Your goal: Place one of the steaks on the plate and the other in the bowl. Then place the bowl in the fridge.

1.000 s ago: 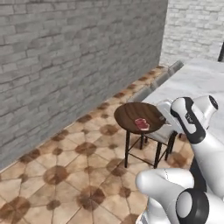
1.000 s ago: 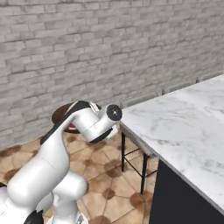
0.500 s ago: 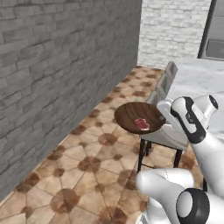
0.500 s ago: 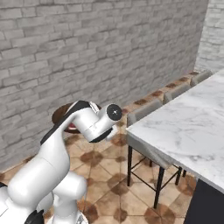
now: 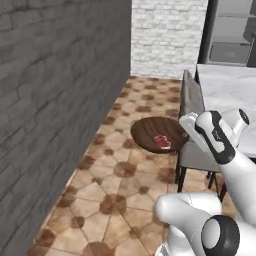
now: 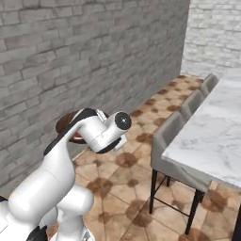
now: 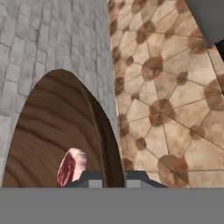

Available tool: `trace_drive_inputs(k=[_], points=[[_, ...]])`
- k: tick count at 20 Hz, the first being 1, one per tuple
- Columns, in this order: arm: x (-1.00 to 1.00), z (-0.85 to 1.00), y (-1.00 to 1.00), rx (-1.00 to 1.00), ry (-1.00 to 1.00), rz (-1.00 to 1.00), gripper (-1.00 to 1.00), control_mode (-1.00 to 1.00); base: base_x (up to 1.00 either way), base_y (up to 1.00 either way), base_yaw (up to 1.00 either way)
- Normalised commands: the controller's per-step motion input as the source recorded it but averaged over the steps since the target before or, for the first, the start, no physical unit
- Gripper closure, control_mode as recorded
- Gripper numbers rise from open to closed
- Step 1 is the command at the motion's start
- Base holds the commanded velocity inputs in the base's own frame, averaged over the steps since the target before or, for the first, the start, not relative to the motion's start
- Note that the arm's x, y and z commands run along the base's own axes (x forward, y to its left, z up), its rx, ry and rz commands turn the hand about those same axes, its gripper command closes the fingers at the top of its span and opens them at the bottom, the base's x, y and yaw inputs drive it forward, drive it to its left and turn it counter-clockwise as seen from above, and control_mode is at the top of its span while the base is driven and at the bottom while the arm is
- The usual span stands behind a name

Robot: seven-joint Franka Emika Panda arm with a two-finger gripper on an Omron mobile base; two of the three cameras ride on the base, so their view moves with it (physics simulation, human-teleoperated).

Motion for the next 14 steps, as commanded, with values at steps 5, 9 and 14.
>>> trace_drive_inputs(k=[5, 9, 14], points=[[0.00, 0.00, 0.00, 0.00, 0.00, 0.00, 1.00, 1.00, 0.57, 1.00, -0.39], [0.00, 0.00, 0.00, 0.00, 0.00, 0.00, 1.00, 1.00, 0.60, 1.00, -0.38], [0.00, 0.00, 0.00, 0.00, 0.00, 0.00, 1.00, 1.00, 0.72, 0.84, -0.37]])
